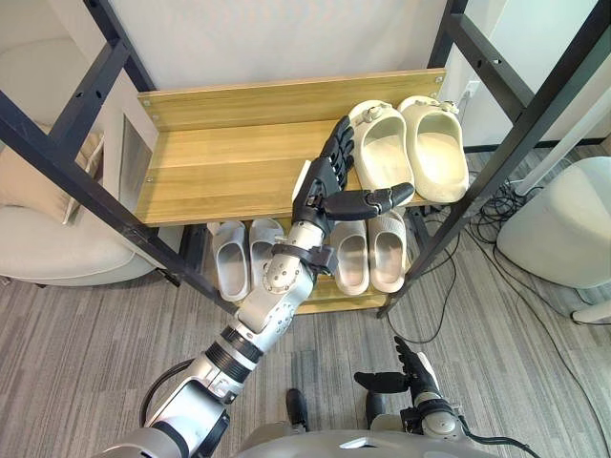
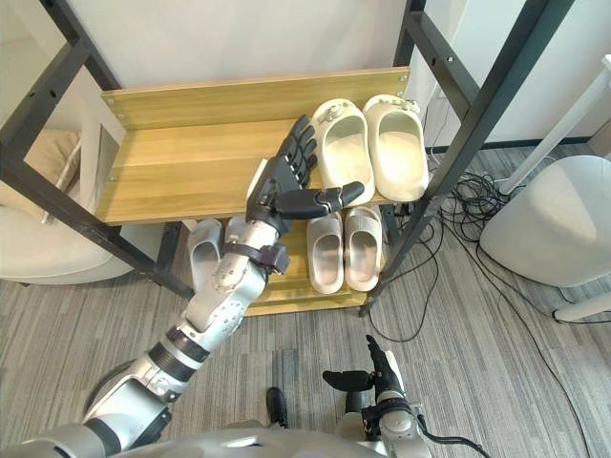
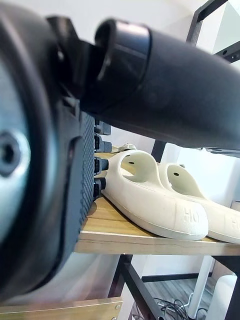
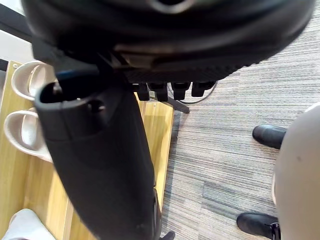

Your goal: Organize the slippers on the shoe rack

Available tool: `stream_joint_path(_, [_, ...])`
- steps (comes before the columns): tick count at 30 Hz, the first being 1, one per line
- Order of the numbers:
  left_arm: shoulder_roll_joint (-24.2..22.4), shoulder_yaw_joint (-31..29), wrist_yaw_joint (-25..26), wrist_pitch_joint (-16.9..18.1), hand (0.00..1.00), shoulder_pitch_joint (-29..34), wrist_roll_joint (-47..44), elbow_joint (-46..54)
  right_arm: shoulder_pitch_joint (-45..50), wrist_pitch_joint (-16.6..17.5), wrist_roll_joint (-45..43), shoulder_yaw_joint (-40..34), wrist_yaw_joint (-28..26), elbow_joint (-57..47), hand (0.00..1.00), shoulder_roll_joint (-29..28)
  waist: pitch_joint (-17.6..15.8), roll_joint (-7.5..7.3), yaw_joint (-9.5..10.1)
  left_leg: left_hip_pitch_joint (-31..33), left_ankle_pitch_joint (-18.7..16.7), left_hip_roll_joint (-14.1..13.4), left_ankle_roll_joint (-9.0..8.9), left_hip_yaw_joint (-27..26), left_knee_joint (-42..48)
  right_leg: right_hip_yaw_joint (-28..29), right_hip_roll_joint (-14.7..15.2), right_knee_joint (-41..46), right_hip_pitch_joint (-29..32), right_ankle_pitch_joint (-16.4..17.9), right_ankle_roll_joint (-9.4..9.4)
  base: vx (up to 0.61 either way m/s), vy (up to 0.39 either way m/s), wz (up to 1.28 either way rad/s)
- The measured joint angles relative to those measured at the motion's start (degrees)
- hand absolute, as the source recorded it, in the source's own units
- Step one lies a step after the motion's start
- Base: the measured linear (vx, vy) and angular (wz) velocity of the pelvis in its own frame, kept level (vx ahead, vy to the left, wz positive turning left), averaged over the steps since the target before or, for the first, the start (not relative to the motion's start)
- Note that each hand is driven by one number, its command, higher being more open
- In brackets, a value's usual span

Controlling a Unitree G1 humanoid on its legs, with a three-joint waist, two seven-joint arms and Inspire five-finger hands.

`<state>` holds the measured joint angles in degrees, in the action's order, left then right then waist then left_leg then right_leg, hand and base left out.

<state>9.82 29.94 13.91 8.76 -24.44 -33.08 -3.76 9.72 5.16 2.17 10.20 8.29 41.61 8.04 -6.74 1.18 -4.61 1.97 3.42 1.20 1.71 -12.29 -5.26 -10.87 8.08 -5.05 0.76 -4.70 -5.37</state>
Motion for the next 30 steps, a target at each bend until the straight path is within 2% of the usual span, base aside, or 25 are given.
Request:
stream_joint_path(7, [2.0,-2.5,-1.5,-0.4,1.00,1.5,2.5,1.2,-0.9,0.0,0.0,0.0,0.0,1.0,1.00,-0.5,-0.2,-0.32,-0.16,-0.3,0.0,-0.1,0.01,0.1,0.2,-0.2,0.0,0.0,-0.4,0.0,-0.08,0.00,0.000,0.00])
stream_joint_path(11, [4.0,-3.8,-2.2,-0.8,1.00,7.4,2.9,7.4,-1.3,0.0,0.0,0.1,-0.3,1.9,1.00,-0.9,-0.4,-0.53,0.09,-0.6,0.0,-0.1,-0.03,0.5,0.2,-0.5,0.0,0.2,-1.0,0.0,-0.09,0.00,0.000,0.04])
stream_joint_path(13, [5.0,-3.6,-3.5,-0.9,1.00,12.5,2.9,13.5,-1.0,0.0,0.0,0.1,-0.7,2.0,1.00,-0.8,-0.4,-0.52,0.90,-0.4,0.0,0.0,-0.01,1.0,0.2,-1.0,0.1,0.2,-1.1,0.1,-0.14,0.00,0.000,0.12])
stream_joint_path(16, [4.9,-2.6,-5.2,-0.9,1.00,15.3,3.0,17.9,-1.0,0.0,0.0,1.0,-0.9,2.1,1.00,-0.5,-0.4,-0.52,1.42,-0.1,0.3,0.4,0.11,2.6,0.2,-2.5,0.4,0.2,-1.7,0.3,-0.26,-0.02,0.001,0.33])
stream_joint_path(21, [4.3,3.8,-9.4,-0.9,1.00,17.5,2.2,22.9,-1.2,0.0,0.0,2.4,-1.8,3.3,1.00,-0.3,0.0,-0.33,3.10,0.3,0.9,1.0,0.46,5.1,0.2,-4.9,0.9,0.2,-2.5,0.7,-0.49,-0.03,0.005,0.23])
stream_joint_path(27, [3.9,11.5,-16.1,-2.0,1.00,23.0,-0.3,22.3,-1.5,0.1,0.0,3.5,-1.8,4.2,1.00,0.3,0.9,0.31,3.49,0.2,1.4,1.3,0.44,8.0,0.2,-7.9,1.2,2.2,-3.3,2.4,-0.58,-0.02,-0.006,0.27])
stream_joint_path(30, [4.0,13.7,-18.3,-2.1,1.00,24.7,-0.1,18.1,-1.5,0.0,0.1,4.2,-1.7,4.5,1.00,0.4,1.1,0.43,4.04,-0.3,1.6,1.3,0.28,9.3,0.2,-9.4,0.9,2.1,-4.2,2.7,-0.12,-0.03,-0.027,0.22])
